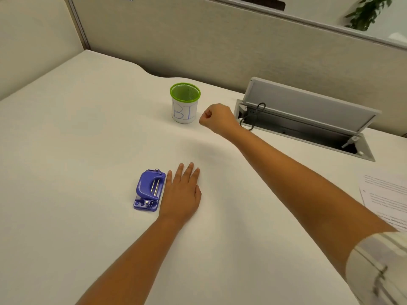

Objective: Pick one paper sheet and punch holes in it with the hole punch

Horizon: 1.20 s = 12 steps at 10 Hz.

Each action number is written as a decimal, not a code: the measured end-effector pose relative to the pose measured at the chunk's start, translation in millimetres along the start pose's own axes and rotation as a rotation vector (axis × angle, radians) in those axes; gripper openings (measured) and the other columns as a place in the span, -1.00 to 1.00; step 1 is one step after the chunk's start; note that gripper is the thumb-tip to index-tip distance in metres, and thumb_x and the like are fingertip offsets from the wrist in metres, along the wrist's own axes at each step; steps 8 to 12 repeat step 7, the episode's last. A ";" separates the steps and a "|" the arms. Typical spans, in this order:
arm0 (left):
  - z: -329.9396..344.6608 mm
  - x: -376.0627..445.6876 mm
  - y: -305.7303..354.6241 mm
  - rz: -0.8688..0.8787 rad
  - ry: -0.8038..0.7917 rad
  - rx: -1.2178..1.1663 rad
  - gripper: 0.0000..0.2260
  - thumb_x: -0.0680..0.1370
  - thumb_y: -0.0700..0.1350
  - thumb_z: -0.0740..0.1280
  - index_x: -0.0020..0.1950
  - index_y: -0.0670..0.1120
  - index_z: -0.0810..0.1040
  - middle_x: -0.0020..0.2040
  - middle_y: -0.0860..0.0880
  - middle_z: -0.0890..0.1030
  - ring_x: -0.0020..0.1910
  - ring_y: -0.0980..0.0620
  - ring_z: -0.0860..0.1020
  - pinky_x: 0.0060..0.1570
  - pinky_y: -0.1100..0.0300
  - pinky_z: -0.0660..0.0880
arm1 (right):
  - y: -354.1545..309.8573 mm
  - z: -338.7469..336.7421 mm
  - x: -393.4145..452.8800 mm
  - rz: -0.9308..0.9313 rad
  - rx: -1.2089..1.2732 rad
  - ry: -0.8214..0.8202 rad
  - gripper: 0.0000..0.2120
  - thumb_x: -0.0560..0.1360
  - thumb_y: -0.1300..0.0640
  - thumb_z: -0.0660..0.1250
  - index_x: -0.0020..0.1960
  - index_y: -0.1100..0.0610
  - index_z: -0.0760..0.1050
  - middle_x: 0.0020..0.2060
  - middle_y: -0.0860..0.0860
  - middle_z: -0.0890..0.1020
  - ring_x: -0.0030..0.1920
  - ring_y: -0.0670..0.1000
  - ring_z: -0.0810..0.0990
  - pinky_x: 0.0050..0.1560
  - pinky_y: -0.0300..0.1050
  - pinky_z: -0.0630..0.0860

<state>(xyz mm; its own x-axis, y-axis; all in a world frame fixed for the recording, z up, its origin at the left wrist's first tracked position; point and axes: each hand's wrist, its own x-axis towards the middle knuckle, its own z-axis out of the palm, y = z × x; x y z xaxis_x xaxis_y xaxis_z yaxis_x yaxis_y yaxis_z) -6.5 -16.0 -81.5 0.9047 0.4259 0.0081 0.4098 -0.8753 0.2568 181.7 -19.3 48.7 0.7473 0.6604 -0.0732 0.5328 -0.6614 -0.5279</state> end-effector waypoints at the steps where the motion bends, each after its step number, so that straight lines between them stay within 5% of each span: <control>1: 0.5 0.7 -0.7 -0.006 -0.005 0.004 -0.53 0.61 -0.01 -0.09 0.53 0.01 -0.02 0.56 0.02 -0.03 0.54 -0.03 -0.10 0.47 -0.02 -0.16 | -30.6 -13.8 44.8 -0.021 0.020 0.061 -0.85 0.40 0.24 0.25 -0.34 0.19 0.39 -0.35 0.13 0.48 -0.32 0.07 0.43 -0.30 -0.16 0.35; 2: 0.1 0.8 -0.8 -0.017 0.000 0.006 -0.53 0.60 -0.01 -0.09 0.53 0.02 -0.04 0.56 0.03 -0.04 0.54 -0.02 -0.11 0.47 -0.02 -0.18 | -45.4 -21.1 78.4 0.011 -0.037 0.108 -0.78 0.44 0.28 0.20 -0.38 0.18 0.33 -0.41 0.13 0.41 -0.29 0.08 0.39 -0.39 -0.20 0.31; 3: 1.6 2.1 -0.9 -0.018 0.005 0.008 -0.53 0.60 -0.01 -0.09 0.52 0.03 -0.04 0.56 0.04 -0.05 0.54 -0.01 -0.13 0.47 -0.01 -0.20 | -43.4 -19.5 95.3 0.027 -0.042 0.109 -0.88 0.49 0.27 0.19 -0.19 0.22 0.47 -0.26 0.16 0.49 -0.22 0.09 0.45 -0.27 -0.15 0.38; 4: 2.1 2.8 -2.6 -0.016 0.009 0.004 -0.53 0.60 -0.02 -0.07 0.52 0.03 -0.03 0.56 0.05 -0.04 0.54 0.00 -0.12 0.47 0.01 -0.21 | -35.9 -22.4 89.5 0.001 0.041 0.039 -0.75 0.51 0.30 0.12 0.00 0.35 0.55 -0.05 0.31 0.61 -0.23 0.10 0.45 -0.19 -0.10 0.40; 6: -1.6 -0.6 -3.1 -0.004 0.012 -0.014 -0.53 0.60 -0.02 -0.04 0.52 0.02 0.03 0.56 0.04 0.02 0.54 -0.02 -0.06 0.47 0.01 -0.16 | 1.6 -26.7 6.0 -0.092 0.181 0.069 -0.67 0.58 0.15 0.17 0.32 0.14 0.42 0.23 0.12 0.54 0.16 0.10 0.55 0.06 -0.17 0.42; 7: -9.3 6.3 1.0 -0.021 -0.008 0.023 -0.54 0.61 -0.04 -0.04 0.53 0.00 0.02 0.56 0.03 0.01 0.54 -0.03 -0.05 0.48 -0.02 -0.11 | 44.0 -29.6 -53.6 -0.014 0.218 0.071 -0.64 0.58 0.11 0.19 0.37 0.08 0.36 0.30 0.08 0.48 0.20 0.07 0.52 0.09 -0.16 0.43; 12: -9.3 6.3 1.0 -0.021 -0.008 0.023 -0.54 0.61 -0.04 -0.04 0.53 0.00 0.02 0.56 0.03 0.01 0.54 -0.03 -0.05 0.48 -0.02 -0.11 | 44.0 -29.6 -53.6 -0.014 0.218 0.071 -0.64 0.58 0.11 0.19 0.37 0.08 0.36 0.30 0.08 0.48 0.20 0.07 0.52 0.09 -0.16 0.43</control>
